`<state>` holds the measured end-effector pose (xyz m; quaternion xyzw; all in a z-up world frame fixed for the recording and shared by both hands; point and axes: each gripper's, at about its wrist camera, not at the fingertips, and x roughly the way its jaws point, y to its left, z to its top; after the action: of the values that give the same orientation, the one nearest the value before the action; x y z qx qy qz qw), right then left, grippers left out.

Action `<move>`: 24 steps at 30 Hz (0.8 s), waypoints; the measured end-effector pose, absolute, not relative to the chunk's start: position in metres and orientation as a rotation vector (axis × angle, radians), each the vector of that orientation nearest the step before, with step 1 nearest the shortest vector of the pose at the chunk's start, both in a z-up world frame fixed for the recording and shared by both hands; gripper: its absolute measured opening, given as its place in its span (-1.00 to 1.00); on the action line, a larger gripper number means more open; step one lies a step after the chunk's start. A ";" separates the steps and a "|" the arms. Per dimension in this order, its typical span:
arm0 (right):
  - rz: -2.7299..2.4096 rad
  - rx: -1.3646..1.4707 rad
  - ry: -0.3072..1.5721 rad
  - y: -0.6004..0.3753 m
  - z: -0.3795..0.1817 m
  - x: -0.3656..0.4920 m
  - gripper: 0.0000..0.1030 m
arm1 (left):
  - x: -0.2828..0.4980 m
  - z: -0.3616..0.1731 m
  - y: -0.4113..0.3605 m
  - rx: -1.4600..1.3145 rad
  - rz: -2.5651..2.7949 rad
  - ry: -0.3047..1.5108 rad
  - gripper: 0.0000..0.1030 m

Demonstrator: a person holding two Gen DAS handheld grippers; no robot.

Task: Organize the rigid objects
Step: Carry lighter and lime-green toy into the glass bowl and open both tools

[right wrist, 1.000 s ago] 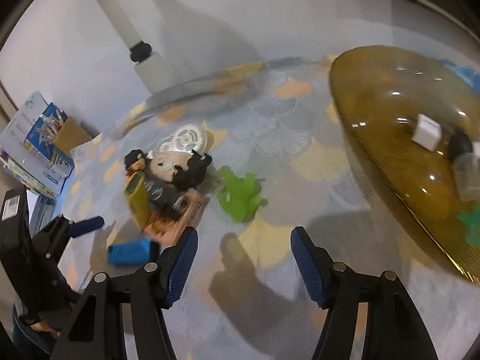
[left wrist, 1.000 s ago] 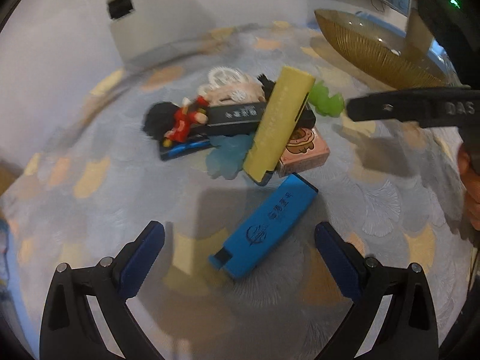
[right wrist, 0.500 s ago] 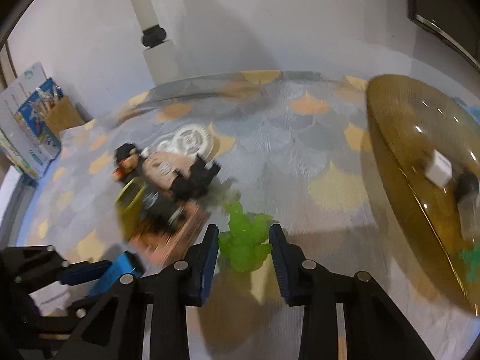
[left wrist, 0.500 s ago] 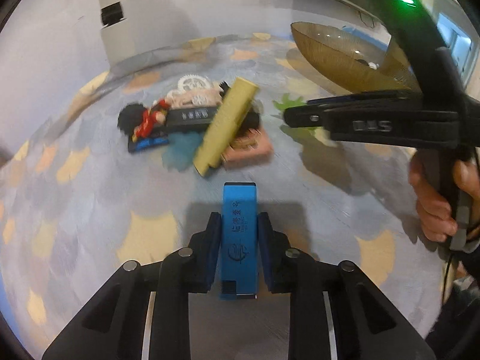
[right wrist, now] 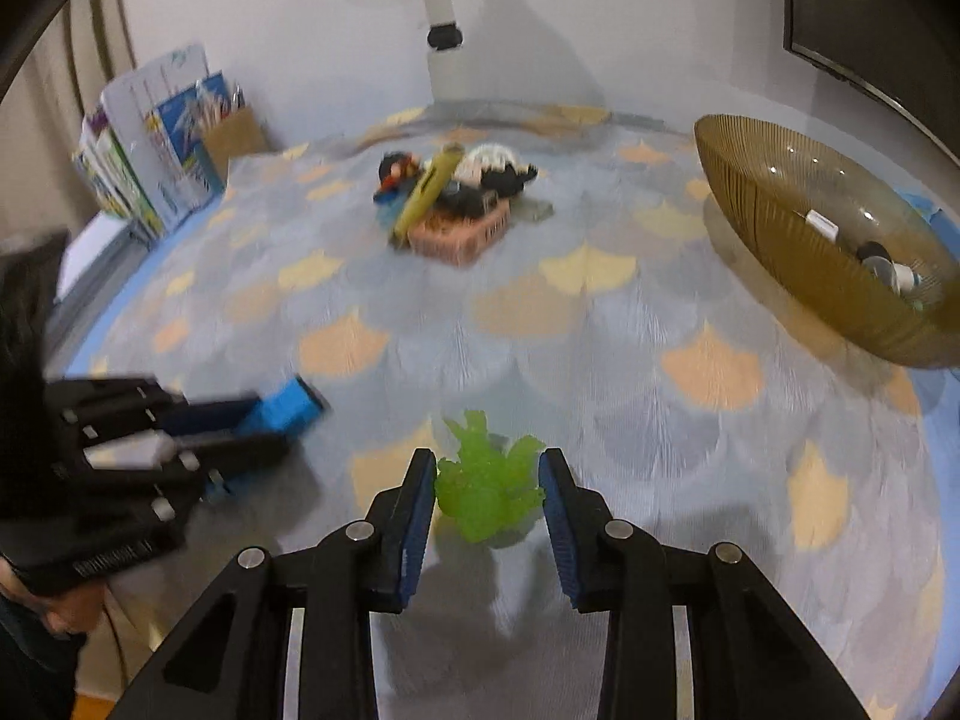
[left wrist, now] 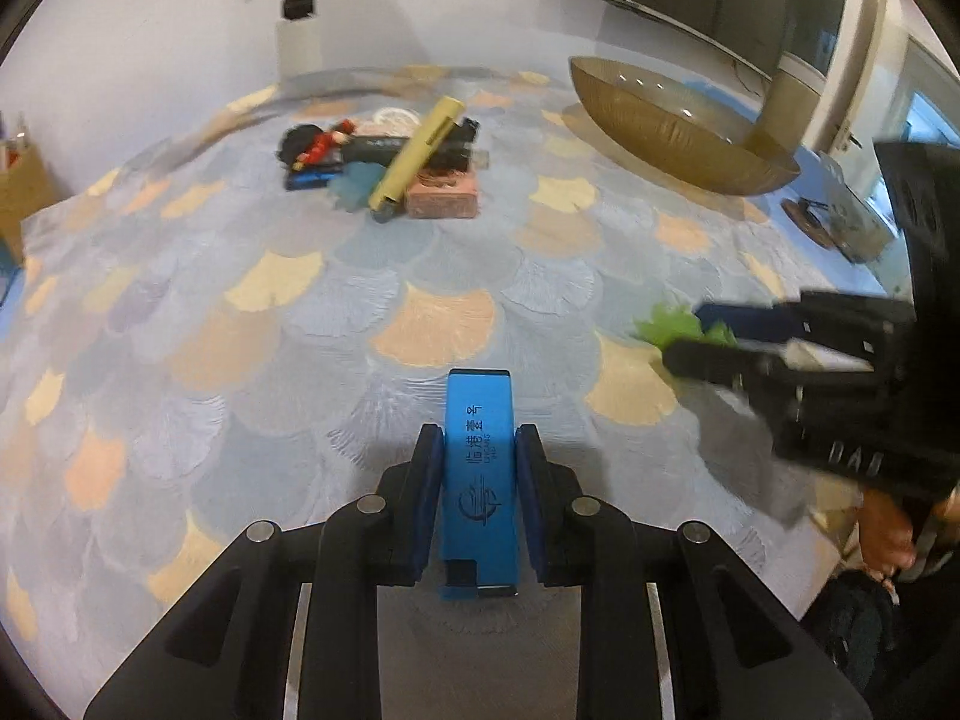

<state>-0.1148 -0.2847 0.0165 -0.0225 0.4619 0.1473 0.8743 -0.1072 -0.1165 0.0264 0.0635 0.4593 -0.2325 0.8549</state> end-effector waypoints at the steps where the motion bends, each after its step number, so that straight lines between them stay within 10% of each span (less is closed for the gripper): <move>1: 0.306 -0.056 0.966 -0.284 0.014 -0.117 -0.32 | -0.108 0.027 -0.114 0.126 -0.469 0.956 -0.30; 5: 0.329 -0.022 0.980 -0.287 0.013 -0.125 0.39 | -0.112 0.023 -0.100 0.084 -0.446 0.964 -0.11; 11: 0.251 -0.051 0.958 -0.285 0.008 -0.129 0.41 | -0.119 0.023 -0.099 0.080 -0.432 0.948 -0.03; 14: 0.209 -0.077 0.947 -0.279 0.007 -0.128 0.31 | -0.119 0.023 -0.107 0.100 -0.445 0.946 -0.04; 19: 0.152 -0.135 0.924 -0.270 0.008 -0.132 -0.06 | -0.122 0.022 -0.115 0.154 -0.397 0.919 -0.59; 24: 0.208 -0.122 0.922 -0.267 0.010 -0.134 -0.36 | -0.118 0.025 -0.109 0.079 -0.400 0.928 -0.59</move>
<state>-0.1341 -0.2666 0.0096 -0.0589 0.4436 0.0999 0.8887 -0.1177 -0.1091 0.0247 0.0376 0.4445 -0.1914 0.8743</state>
